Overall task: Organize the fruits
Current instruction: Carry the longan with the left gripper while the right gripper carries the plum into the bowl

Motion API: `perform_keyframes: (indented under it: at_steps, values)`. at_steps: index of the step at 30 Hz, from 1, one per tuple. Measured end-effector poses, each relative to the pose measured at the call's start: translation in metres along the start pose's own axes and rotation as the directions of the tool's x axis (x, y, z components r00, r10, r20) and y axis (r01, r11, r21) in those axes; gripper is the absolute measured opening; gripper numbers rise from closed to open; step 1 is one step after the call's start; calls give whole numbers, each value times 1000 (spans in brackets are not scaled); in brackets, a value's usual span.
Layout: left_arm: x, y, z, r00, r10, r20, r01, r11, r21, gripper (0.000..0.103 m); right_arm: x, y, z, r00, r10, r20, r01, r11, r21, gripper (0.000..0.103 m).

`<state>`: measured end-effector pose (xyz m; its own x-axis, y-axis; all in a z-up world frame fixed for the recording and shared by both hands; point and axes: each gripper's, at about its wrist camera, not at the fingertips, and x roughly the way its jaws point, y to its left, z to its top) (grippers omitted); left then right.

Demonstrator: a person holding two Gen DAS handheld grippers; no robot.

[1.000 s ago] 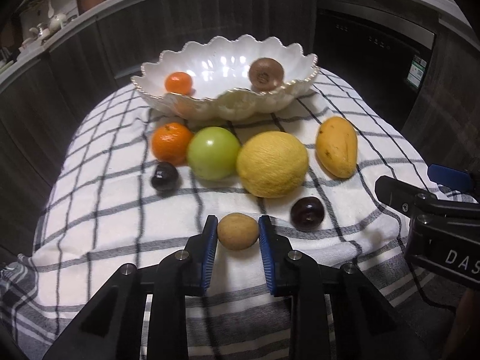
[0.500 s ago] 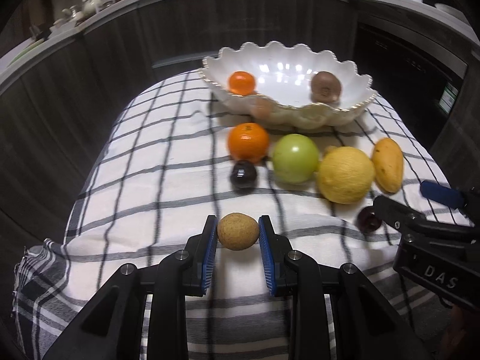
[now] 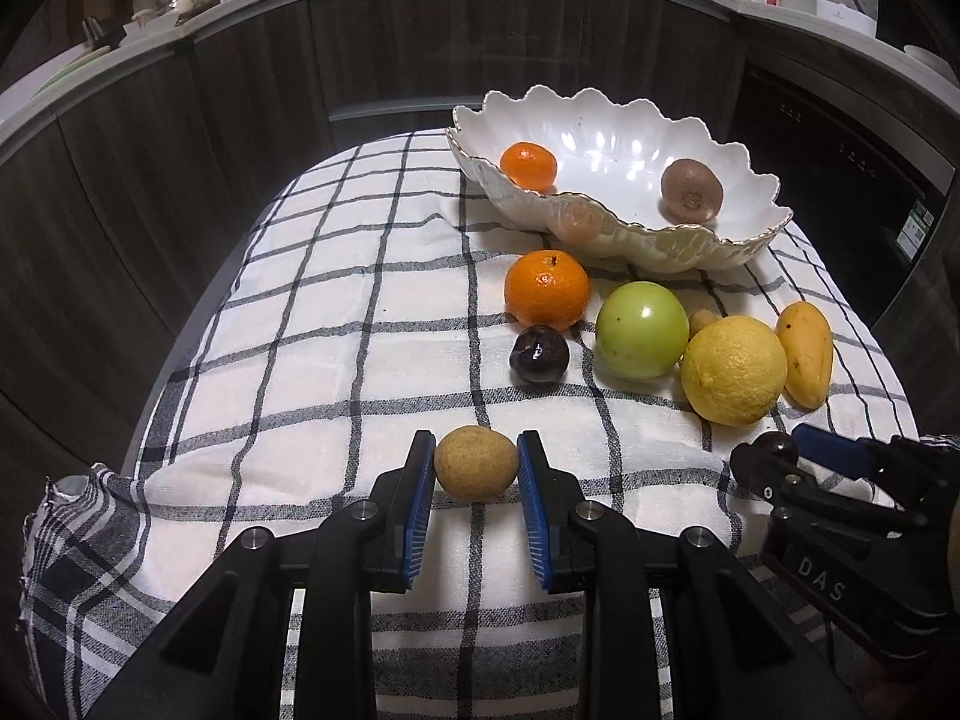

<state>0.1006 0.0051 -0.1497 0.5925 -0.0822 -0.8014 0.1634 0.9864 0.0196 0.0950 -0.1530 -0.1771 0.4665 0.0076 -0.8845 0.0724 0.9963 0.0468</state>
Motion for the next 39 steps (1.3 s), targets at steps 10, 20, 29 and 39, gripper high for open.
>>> perform_keyframes:
  at_steps: [10,20,29,39]
  values:
    - [-4,-4,1,1000,-1,9,0,1000,14,28,-8,-1,0,1000,16,26,-16,1000,5,30]
    - [-15,-13,15,999,-29,39,28,999,27,28,-33,-7,12,996,26,80,-27,1000,13,30]
    - [-22,-17,50,993,-46,108,43,999,30,28,-50,-9,45,988,23,154,-25,1000,11,30]
    - [-8,-20,106,982,-65,175,60,998,37,28,-45,-13,95,975,11,222,-13,1000,7,30]
